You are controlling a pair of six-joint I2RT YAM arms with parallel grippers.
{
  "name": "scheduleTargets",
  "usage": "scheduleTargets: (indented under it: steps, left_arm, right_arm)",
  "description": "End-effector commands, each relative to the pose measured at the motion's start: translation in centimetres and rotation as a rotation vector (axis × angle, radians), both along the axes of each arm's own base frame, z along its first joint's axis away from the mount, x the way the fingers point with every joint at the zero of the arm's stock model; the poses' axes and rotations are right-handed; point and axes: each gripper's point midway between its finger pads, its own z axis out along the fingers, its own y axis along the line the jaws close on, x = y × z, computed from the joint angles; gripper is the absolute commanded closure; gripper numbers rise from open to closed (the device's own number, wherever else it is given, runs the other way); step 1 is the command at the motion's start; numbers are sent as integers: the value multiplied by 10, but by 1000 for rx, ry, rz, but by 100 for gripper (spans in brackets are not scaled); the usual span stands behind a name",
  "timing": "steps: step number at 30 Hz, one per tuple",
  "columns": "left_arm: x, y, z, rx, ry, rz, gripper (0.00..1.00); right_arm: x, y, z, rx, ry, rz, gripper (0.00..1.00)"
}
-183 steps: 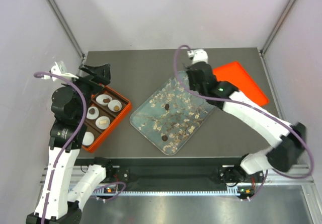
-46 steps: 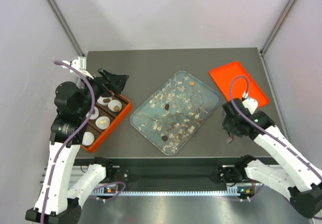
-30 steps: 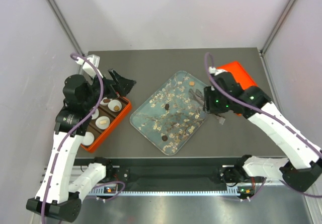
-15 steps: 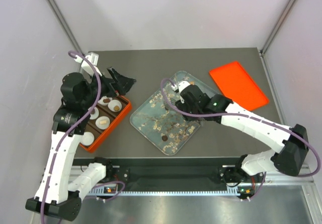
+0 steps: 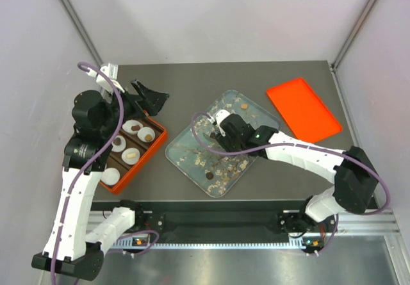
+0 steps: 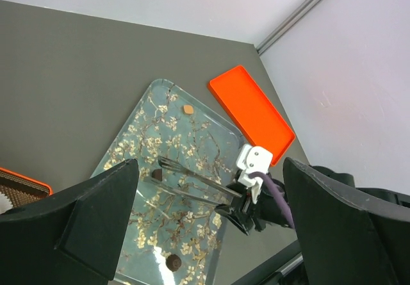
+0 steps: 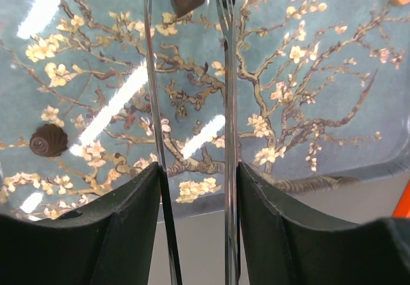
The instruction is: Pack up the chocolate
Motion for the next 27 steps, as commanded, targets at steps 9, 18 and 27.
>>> scheduleTargets:
  steps: [9,18,27]
  left_arm:
    - [3,1,33,-21,-98,16,1]
    - [12,-3,47,-35,-106,4,1]
    - [19,-12,55,-56,-89,-39,1]
  right_arm:
    - [10,2,-8,6,-44,13,55]
    - [4,9,11,106,-36,-11,72]
    - [9,29,66,272,-74,-36,79]
